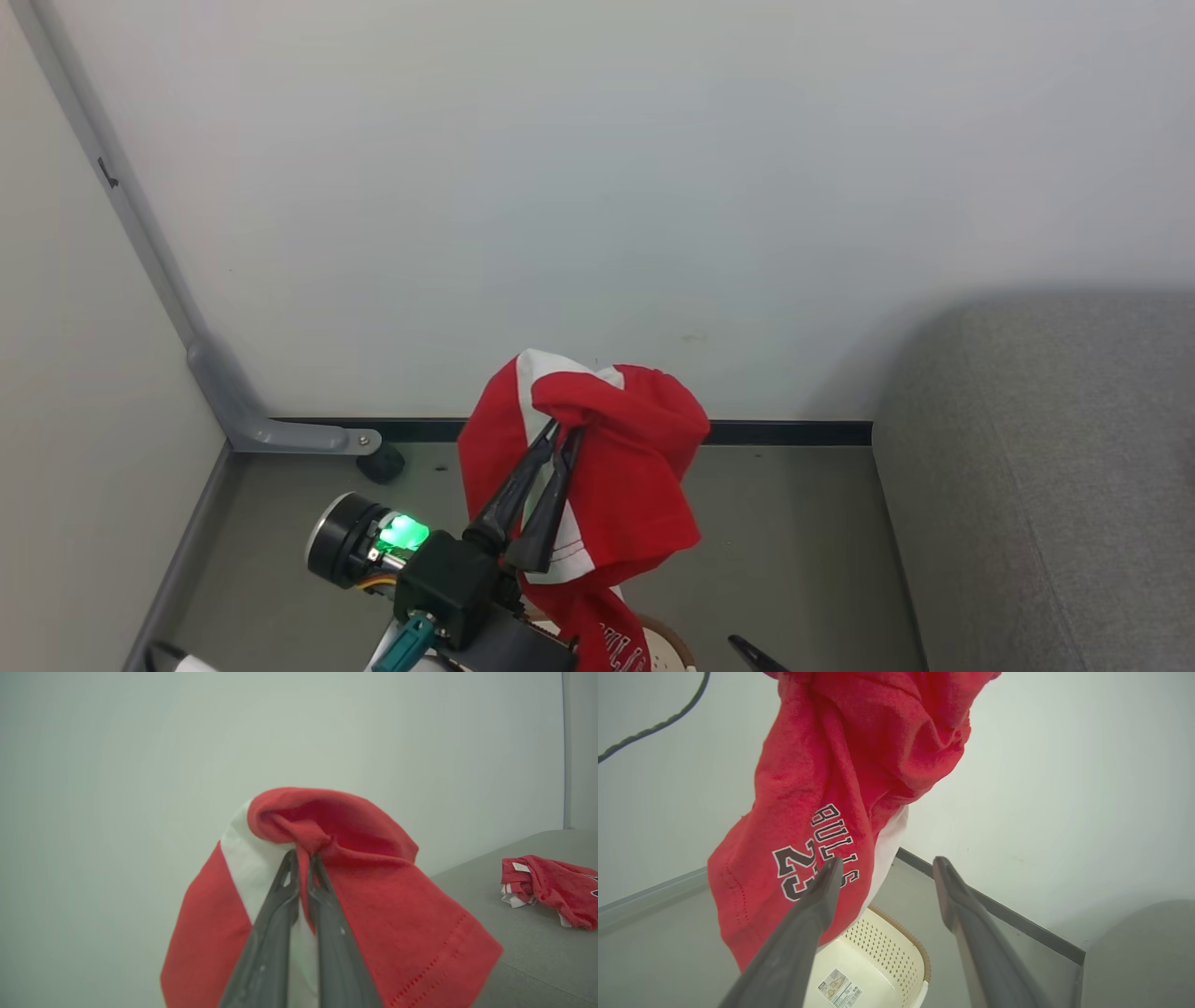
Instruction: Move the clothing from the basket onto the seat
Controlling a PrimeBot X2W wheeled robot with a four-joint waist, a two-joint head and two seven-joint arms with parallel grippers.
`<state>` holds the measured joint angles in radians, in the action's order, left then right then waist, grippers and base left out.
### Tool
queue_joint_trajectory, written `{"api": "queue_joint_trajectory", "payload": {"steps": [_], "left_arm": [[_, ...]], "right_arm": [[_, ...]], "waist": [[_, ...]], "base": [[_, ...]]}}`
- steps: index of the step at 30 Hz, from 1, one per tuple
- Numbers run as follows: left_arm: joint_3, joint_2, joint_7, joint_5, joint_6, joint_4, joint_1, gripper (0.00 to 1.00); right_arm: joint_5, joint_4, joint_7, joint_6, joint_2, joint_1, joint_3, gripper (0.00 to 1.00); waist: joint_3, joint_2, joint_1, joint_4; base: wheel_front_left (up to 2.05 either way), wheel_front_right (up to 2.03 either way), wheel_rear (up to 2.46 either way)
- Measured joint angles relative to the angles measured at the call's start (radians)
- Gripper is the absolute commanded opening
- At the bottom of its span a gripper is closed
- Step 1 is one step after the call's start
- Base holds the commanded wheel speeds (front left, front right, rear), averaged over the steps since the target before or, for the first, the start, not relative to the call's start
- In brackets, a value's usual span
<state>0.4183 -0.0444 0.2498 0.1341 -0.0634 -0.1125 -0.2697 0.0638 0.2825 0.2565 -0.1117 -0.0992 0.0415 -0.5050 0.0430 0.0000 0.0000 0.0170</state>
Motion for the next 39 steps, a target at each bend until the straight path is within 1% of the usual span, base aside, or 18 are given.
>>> {"api": "queue_joint_trajectory", "payload": {"steps": [4, 8, 15, 22, 27, 33, 36, 39], "left_arm": [[0.048, -0.001, 0.0, 0.018, -0.007, 0.03, -0.013, 0.0], [0.095, -0.002, 0.0, 0.049, -0.007, 0.045, -0.032, 0.0], [0.156, -0.003, 0.0, 0.058, -0.008, 0.081, -0.048, 0.0], [0.202, -0.005, 0.0, 0.058, -0.008, 0.096, -0.048, 0.0], [0.223, -0.005, 0.0, 0.061, -0.008, 0.097, -0.048, 0.0], [0.226, -0.005, 0.0, 0.066, -0.008, 0.096, -0.048, 0.0], [0.226, -0.005, 0.0, 0.067, -0.008, 0.094, -0.047, 0.0], [0.226, -0.005, 0.0, 0.067, -0.008, 0.09, -0.046, 0.0]], "right_arm": [[0.041, 0.065, 0.0, -0.003, -0.001, 0.048, -0.059, 1.0], [0.069, 0.126, 0.0, -0.004, -0.002, 0.088, -0.089, 1.0], [0.07, 0.215, 0.0, -0.009, 0.002, 0.148, -0.113, 1.0], [0.058, 0.266, 0.0, -0.012, 0.022, 0.207, -0.137, 1.0], [0.034, 0.269, 0.0, -0.012, 0.027, 0.22, -0.14, 1.0], [-0.002, 0.237, 0.0, -0.011, 0.03, 0.221, -0.13, 1.0], [-0.014, 0.207, 0.0, -0.001, 0.031, 0.223, -0.114, 1.0], [-0.024, 0.174, 0.0, 0.02, 0.032, 0.228, -0.096, 1.0]], "waist": [[-0.002, 0.0, 0.0, 0.007], [-0.005, 0.0, 0.0001, 0.021], [-0.009, 0.0, 0.0, 0.047], [-0.015, 0.0, 0.0, 0.06], [-0.017, 0.0, 0.0001, 0.067], [-0.018, 0.0, 0.0, 0.073], [-0.017, 0.0, 0.0, 0.074], [-0.017, 0.0001, 0.0, 0.073]], "base": [[0.0, 0.0, 0.0], [0.0, 0.0, 0.0], [0.0, 0.0, 0.0], [0.0, 0.0, 0.0], [0.0, 0.0, 0.0], [0.0, 0.0, 0.0], [0.0, 0.0, 0.0], [0.0, 0.0, 0.0]]}}
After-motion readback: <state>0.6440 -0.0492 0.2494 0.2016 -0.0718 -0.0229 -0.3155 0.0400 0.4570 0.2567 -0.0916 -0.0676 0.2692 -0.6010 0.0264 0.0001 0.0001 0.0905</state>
